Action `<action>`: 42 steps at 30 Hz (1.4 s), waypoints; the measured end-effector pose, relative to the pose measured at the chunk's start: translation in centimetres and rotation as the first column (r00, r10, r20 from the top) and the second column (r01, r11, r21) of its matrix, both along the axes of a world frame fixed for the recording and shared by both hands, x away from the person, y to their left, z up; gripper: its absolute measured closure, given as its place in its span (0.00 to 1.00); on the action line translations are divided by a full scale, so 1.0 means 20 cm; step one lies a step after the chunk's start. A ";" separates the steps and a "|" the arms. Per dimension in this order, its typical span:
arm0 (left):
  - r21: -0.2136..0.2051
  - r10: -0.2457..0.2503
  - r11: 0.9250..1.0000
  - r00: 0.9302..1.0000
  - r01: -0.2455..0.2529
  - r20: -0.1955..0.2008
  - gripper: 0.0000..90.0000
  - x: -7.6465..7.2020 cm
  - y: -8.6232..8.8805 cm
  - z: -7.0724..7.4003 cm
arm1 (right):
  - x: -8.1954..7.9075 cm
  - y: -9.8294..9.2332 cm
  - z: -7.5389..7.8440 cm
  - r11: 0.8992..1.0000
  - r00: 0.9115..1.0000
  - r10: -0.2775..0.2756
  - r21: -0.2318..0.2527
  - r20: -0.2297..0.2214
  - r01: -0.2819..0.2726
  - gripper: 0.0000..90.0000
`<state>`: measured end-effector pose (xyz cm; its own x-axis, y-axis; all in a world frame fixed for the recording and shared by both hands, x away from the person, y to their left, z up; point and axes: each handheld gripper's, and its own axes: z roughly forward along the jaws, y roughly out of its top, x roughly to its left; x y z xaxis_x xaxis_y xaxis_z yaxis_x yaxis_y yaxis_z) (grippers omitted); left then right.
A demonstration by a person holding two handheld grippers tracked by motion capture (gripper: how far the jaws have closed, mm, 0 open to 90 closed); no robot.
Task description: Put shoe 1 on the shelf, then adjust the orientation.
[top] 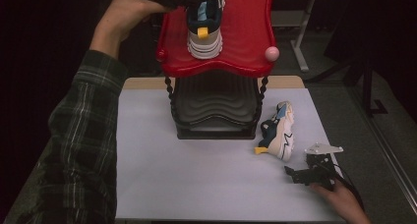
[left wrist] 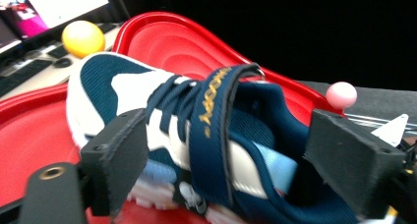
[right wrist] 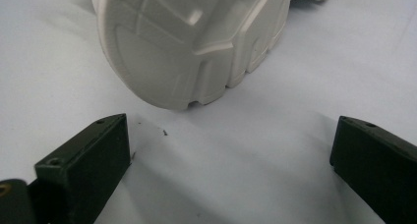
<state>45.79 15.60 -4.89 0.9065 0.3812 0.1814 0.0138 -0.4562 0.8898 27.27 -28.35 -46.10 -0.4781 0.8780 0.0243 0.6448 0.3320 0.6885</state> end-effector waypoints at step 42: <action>0.095 0.148 0.985 0.986 -0.141 -0.078 0.15 -0.67 0.48 -0.70 | 0.00 0.00 0.02 1.000 1.000 0.017 -0.012 -0.021 -0.017 0.06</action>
